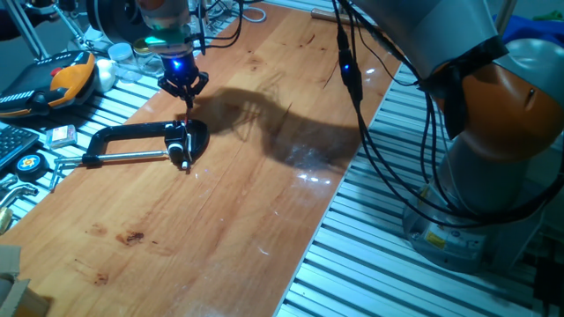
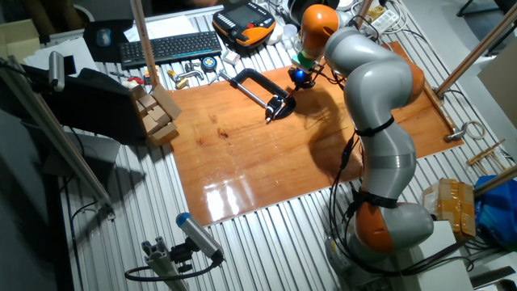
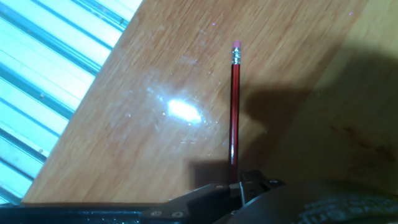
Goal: Insert the pencil into the pencil sharpener
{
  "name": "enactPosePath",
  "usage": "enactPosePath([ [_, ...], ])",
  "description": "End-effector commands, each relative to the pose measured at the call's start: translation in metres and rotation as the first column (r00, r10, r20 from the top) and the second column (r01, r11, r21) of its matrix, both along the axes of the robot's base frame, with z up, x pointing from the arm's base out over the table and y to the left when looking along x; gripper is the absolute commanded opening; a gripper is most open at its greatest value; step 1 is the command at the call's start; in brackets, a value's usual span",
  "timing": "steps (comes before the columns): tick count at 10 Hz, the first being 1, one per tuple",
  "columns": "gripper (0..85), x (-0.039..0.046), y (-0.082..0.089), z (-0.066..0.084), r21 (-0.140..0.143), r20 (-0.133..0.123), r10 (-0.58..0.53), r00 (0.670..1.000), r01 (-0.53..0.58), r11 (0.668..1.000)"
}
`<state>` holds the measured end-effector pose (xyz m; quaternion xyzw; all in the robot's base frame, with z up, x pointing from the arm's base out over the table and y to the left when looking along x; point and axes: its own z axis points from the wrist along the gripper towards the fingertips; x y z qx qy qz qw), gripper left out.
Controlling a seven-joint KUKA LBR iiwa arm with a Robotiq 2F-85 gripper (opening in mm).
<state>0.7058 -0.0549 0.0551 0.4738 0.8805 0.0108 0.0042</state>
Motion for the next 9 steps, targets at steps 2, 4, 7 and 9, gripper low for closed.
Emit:
enactPosePath([
  [2, 0.0, 0.0018, 0.0001, 0.0024, -0.009, -0.005, 0.005, 1.000, -0.005, 1.000],
  [4, 0.0, 0.0047, 0.0006, 0.0057, -0.015, -0.008, -0.003, 1.000, 0.003, 1.000],
  [7, 0.0, 0.0061, -0.0025, 0.0097, -0.015, -0.022, -0.012, 1.000, 0.012, 1.000],
  [9, 34.0, 0.0075, -0.0046, 0.0097, -0.026, -0.005, -0.012, 1.000, 0.012, 1.000],
])
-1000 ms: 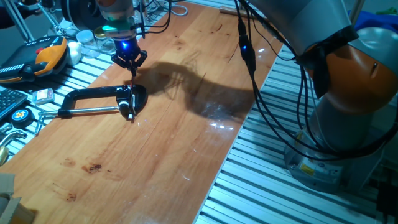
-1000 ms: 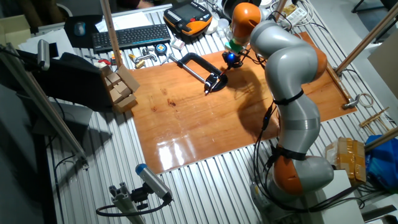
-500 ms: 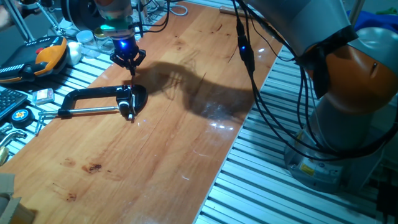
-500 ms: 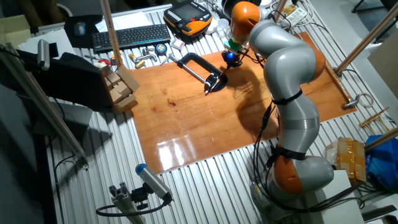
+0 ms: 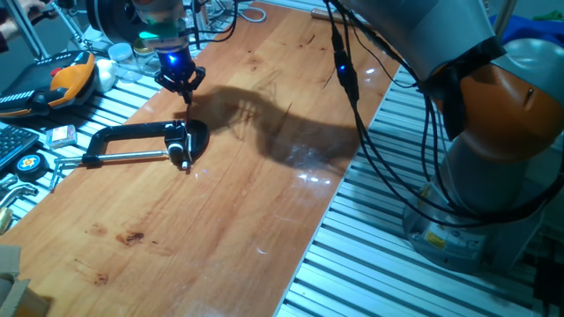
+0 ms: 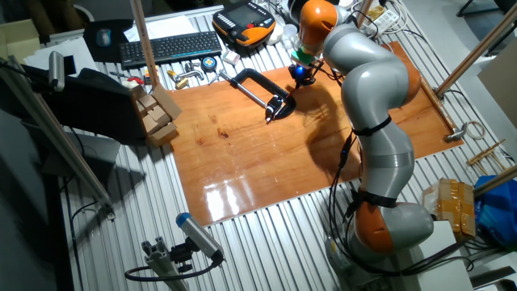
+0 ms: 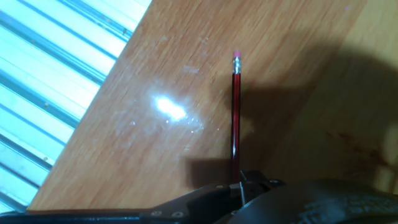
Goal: Insert the pencil into the pencil sharpener
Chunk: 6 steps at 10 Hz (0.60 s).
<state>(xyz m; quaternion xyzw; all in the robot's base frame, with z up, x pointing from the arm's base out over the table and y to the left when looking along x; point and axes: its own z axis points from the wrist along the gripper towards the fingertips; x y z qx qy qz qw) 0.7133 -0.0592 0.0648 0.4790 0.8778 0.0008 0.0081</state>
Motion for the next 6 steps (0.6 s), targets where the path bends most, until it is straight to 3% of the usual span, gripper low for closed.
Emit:
enactPosePath([
  [1, 51.0, -0.0004, -0.0001, -0.0004, 0.008, 0.002, -0.002, 1.000, 0.002, 1.000],
  [4, 51.0, 0.0010, -0.0018, -0.0004, 0.002, -0.038, 0.025, 0.999, -0.025, 1.000],
  [6, 51.0, 0.0009, -0.0032, -0.0015, -0.006, -0.025, -0.005, 1.000, 0.005, 1.000],
])
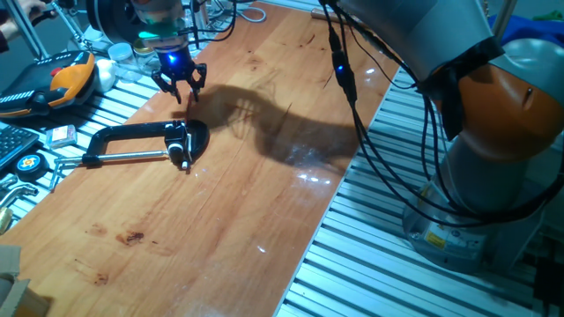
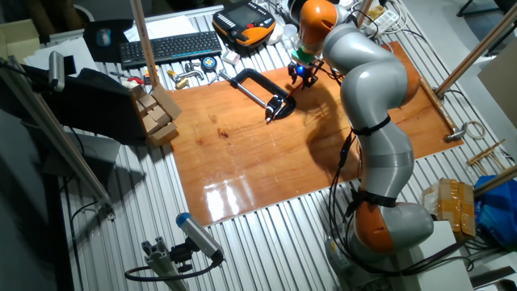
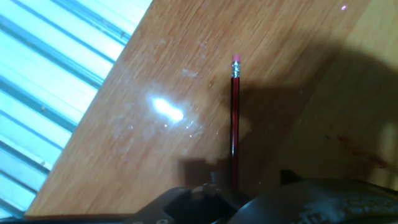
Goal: Insert the pencil into the pencil sharpener
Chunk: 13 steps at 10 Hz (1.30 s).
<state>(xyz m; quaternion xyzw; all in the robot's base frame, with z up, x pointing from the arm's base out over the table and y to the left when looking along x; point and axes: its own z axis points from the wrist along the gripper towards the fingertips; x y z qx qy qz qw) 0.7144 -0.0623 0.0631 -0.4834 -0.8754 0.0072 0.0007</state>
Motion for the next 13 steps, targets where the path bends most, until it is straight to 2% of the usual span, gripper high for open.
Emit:
enactPosePath([
  [1, 51.0, 0.0005, 0.000, -0.002, -0.002, 0.004, -0.021, 1.000, 0.021, 1.000],
  [2, 34.0, 0.0013, 0.001, -0.004, 0.006, 0.012, -0.041, 0.999, 0.041, 0.999],
  [3, 34.0, 0.0020, 0.001, -0.006, 0.017, 0.019, -0.057, 0.998, 0.056, 0.998],
  [13, 34.0, 0.0058, 0.007, -0.022, 0.045, 0.015, -0.086, 0.996, 0.085, 0.995],
])
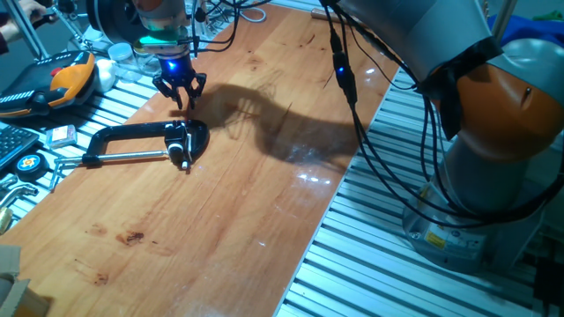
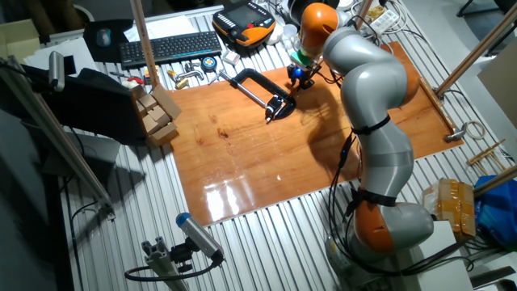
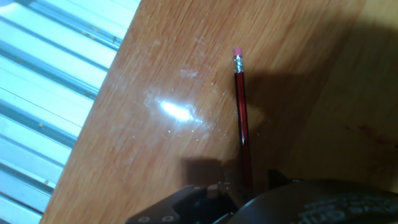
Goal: Insert the pencil into the pencil sharpener
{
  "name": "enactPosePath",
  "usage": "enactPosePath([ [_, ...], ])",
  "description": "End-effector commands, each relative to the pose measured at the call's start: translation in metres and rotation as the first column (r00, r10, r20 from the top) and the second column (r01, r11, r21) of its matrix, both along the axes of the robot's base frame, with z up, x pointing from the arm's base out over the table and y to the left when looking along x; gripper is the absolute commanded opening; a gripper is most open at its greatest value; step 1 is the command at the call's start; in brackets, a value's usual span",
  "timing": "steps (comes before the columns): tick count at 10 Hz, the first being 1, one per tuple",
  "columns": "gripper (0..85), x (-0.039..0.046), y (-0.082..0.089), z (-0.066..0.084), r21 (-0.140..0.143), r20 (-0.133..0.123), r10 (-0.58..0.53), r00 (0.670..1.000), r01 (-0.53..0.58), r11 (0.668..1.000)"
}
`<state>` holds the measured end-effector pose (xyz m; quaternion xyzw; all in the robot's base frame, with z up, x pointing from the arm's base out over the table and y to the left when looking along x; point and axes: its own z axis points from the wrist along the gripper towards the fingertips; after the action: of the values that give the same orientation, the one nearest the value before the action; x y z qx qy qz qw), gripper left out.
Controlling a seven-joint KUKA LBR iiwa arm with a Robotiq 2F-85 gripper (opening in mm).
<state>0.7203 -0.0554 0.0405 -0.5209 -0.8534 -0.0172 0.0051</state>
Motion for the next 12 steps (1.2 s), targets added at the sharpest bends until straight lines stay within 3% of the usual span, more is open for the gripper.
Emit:
enactPosePath([
  [1, 34.0, 0.0004, 0.0000, -0.0007, 0.004, 0.000, 0.000, 1.000, 0.000, 1.000],
  [6, 34.0, 0.0006, 0.0003, -0.0029, 0.033, -0.024, -0.011, 1.000, 0.012, 0.999],
  [12, 34.0, -0.0003, 0.0016, -0.0070, 0.046, -0.025, -0.009, 1.000, 0.010, 0.999],
])
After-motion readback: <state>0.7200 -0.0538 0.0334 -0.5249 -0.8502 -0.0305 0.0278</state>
